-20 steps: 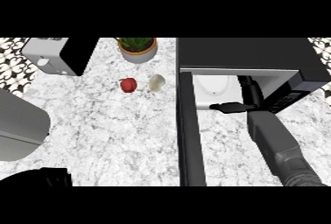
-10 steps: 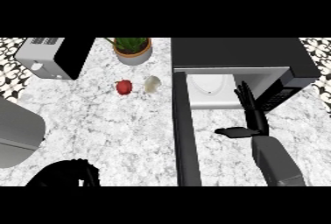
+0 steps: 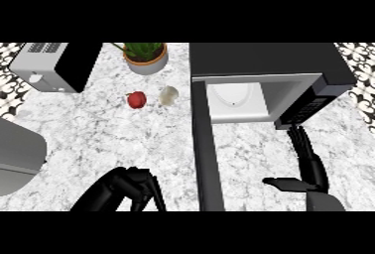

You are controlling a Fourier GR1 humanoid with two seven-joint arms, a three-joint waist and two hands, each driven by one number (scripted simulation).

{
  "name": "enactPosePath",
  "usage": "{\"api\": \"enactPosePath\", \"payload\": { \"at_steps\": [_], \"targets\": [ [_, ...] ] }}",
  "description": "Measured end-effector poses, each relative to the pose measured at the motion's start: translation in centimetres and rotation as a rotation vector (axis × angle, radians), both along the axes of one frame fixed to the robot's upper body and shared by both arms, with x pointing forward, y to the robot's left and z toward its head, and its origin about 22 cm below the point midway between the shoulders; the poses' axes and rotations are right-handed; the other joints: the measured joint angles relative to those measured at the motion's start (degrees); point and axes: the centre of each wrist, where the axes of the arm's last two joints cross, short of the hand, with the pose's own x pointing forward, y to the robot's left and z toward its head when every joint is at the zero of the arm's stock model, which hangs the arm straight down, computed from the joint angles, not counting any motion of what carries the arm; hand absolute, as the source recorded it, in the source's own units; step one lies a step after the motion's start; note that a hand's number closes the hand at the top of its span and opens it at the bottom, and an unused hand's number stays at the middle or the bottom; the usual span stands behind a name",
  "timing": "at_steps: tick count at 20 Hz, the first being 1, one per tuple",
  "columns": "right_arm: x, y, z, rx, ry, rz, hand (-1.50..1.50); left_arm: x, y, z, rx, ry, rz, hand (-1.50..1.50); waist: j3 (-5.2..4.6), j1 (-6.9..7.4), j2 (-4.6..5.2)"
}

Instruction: Pick up the milk, place it into the microwave and close the microwave

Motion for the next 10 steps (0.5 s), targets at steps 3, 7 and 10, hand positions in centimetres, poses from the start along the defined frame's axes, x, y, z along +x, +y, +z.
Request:
{"api": "enactPosePath", "payload": {
  "at_steps": [3, 7, 10],
  "targets": [
    [-2.5, -1.7, 0.1, -0.011, 0.001, -0.019, -1.50, 1.1, -2.3, -0.4, 0.034, -0.011, -0.044, 1.50, 0.00, -0.13, 0.14],
    [-5.3, -3.5, 0.9, -0.026, -0.008, -0.028, -1.50, 2.4, -5.5, -2.1, 0.097, -0.001, -0.101, 1.50, 0.00, -0.29, 0.28],
    [-6.8, -4.6, 2.3, -0.046, -0.037, -0.027, -1.50, 3.1, -7.4, -3.9, 0.147, 0.004, -0.127, 1.50, -0.02, -0.36, 0.37]
  ]
}}
